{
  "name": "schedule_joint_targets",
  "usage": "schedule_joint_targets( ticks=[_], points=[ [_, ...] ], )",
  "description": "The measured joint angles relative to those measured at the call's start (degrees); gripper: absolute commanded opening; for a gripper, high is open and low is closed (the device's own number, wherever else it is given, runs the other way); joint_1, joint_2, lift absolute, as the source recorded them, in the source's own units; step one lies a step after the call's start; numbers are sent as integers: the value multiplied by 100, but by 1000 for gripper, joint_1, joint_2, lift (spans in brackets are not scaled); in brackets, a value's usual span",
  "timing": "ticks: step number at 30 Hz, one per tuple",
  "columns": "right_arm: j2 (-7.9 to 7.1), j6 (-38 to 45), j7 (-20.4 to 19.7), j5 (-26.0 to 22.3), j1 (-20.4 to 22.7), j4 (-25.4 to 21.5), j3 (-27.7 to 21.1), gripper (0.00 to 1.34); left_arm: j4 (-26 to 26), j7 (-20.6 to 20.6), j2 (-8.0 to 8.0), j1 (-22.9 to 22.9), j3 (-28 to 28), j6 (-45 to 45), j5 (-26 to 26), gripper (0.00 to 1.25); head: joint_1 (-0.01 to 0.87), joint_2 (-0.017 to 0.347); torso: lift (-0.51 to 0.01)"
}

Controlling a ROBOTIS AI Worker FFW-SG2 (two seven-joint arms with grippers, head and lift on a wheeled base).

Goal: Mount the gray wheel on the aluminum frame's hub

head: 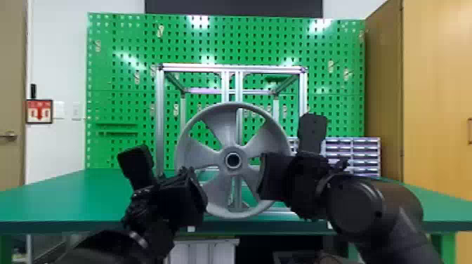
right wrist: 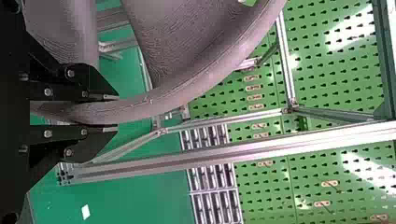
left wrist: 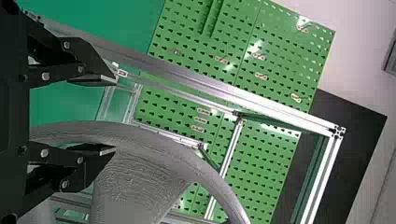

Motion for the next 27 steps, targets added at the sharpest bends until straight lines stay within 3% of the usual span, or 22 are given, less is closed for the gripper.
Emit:
schedule_joint_targets(
  ticks=[7, 10, 27],
  points=[
    [5, -35, 2, -60, 13, 14, 0, 304, -24, -117, 0, -14, 14, 34, 23, 584, -5, 6, -499],
    [6, -54, 11, -73, 17, 15, 0, 388, -27, -149, -5, -17, 34, 70, 31, 612, -5, 6, -499],
    [15, -222, 308, -94, 60, 73, -47, 514, -27, -411, -22, -20, 120, 193, 35, 736, -5, 6, -499]
  ],
)
